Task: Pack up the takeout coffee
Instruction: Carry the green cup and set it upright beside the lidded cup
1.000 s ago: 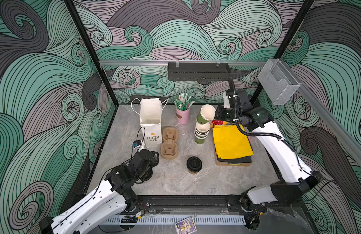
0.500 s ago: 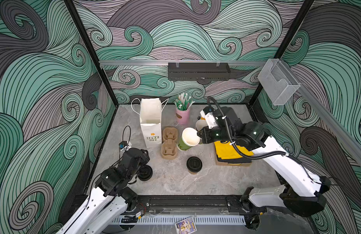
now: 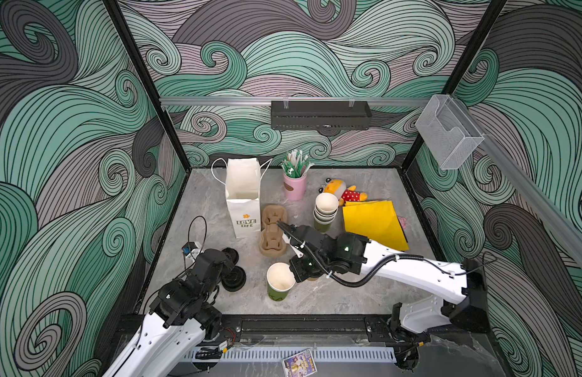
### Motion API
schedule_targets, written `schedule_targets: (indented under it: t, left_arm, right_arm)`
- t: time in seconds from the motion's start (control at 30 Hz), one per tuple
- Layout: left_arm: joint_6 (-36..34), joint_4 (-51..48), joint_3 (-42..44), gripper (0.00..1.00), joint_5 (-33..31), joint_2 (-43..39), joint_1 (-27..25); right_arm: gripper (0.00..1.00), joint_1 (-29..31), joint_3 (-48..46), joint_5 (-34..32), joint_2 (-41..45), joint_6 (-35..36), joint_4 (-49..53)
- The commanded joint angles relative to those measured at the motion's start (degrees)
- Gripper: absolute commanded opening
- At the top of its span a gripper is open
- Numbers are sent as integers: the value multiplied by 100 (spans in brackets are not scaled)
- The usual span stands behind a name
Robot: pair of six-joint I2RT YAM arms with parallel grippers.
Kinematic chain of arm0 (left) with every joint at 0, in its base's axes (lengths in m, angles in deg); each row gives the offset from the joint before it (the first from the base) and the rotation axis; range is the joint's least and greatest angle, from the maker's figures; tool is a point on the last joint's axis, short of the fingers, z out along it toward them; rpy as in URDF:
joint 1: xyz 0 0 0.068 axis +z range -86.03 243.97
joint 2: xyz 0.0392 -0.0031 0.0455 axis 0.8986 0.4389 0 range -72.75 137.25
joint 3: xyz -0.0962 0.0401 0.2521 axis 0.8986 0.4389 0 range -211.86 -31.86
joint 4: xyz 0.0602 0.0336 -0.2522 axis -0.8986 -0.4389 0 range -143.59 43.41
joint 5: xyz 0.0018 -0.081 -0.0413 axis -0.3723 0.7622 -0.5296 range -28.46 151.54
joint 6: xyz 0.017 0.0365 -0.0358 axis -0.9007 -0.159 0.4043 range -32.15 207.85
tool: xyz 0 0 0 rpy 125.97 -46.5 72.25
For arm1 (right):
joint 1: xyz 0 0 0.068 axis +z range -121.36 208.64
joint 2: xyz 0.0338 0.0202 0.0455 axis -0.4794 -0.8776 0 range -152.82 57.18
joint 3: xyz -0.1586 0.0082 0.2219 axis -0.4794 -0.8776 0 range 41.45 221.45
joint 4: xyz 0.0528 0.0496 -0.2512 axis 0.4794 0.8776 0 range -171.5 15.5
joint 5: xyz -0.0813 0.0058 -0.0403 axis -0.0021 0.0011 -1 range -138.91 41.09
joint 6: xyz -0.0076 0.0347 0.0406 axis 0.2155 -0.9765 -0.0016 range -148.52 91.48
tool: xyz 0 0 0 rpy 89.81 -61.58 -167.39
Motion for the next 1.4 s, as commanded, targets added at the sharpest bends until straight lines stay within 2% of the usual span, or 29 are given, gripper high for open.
schedule_targets:
  t: [0.0,0.43,0.83,0.97,1.37]
  left_arm:
    - [214,-342,61,56,-102,-158,35]
    - [283,-303,246,56,89,-257,39]
    - [219,-321,247,56,87,-217,33]
    - [198,-298,286,57,113,-186,35]
    - [108,-199,273,56,210,-69,30]
  right_arm:
    - [0,68,-19,-478,-214,-205,-182]
    - [0,68,-48,-1258,-680,-555,-286]
    - [0,88,-113,-1384,-885,-529,-423]
    - [8,87,-153,-1329,-922,-529,-436]
    - [16,104,-112,-1265,-859,-502,-378]
